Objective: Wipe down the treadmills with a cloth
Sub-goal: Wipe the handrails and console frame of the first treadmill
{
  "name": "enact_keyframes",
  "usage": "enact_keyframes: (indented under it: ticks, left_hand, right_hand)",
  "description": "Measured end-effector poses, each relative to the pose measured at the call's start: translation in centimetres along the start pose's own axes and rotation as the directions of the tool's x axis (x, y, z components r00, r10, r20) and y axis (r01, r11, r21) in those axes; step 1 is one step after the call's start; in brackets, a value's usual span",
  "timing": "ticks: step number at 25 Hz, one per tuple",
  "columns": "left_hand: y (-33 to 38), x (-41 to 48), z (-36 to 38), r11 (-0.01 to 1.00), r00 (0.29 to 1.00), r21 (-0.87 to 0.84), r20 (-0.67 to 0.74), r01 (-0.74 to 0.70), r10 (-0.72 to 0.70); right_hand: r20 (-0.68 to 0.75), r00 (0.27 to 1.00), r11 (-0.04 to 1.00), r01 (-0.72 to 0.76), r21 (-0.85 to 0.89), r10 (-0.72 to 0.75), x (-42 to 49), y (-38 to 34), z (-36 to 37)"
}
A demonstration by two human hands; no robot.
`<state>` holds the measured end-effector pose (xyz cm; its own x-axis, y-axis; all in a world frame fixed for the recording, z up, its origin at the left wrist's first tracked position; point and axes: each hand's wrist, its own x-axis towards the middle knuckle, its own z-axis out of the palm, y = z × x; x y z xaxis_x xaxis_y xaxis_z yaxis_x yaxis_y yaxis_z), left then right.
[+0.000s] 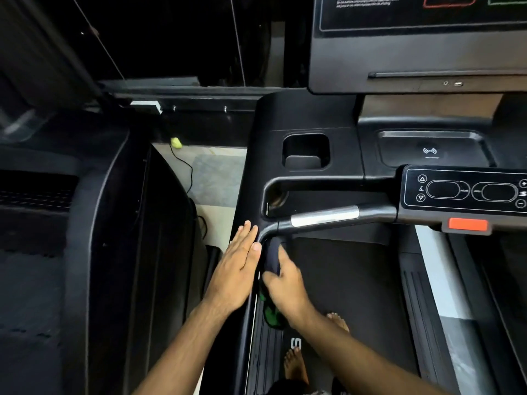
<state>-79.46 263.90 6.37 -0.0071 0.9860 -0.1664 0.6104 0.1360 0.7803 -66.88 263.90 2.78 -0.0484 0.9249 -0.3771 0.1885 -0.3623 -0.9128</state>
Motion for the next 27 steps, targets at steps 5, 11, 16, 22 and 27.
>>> enact_keyframes:
  ticks: [5, 11, 16, 22, 27]
  left_hand:
    - [0.1, -1.2, -0.1, 0.998, 0.999, -0.042, -0.014, 0.037, -0.037]
    - [0.8, -2.3, 0.6, 0.995, 0.996, -0.06, -0.028, 0.081, -0.083]
    - [1.0, -3.7, 0.2, 0.99, 0.99, -0.007, -0.016, 0.139, -0.139]
    - [0.6, -5.1, 0.7, 0.988, 0.988, -0.007, -0.028, 0.155, -0.155]
    - [0.0, -6.2, 0.6, 0.988, 0.987, -0.018, -0.047, 0.155, -0.156]
  right_hand:
    - [0.163, 0.984, 0.992, 0.058, 0.114, -0.077, -4.2, 1.0, 0.2]
    - [0.136, 0.99, 0.868, -0.098, 0.487, 0.036, -0.7, 1.3, 1.9]
    - [0.145, 0.989, 0.938, -0.033, 0.345, -0.019, -5.9, 1.2, 2.9]
    - [0.045, 0.995, 0.928, -0.102, 0.357, 0.092, -1.1, 2.7, 3.6]
    - [0.073, 0.996, 0.935, 0.028, 0.354, -0.057, -4.3, 3.3, 4.4]
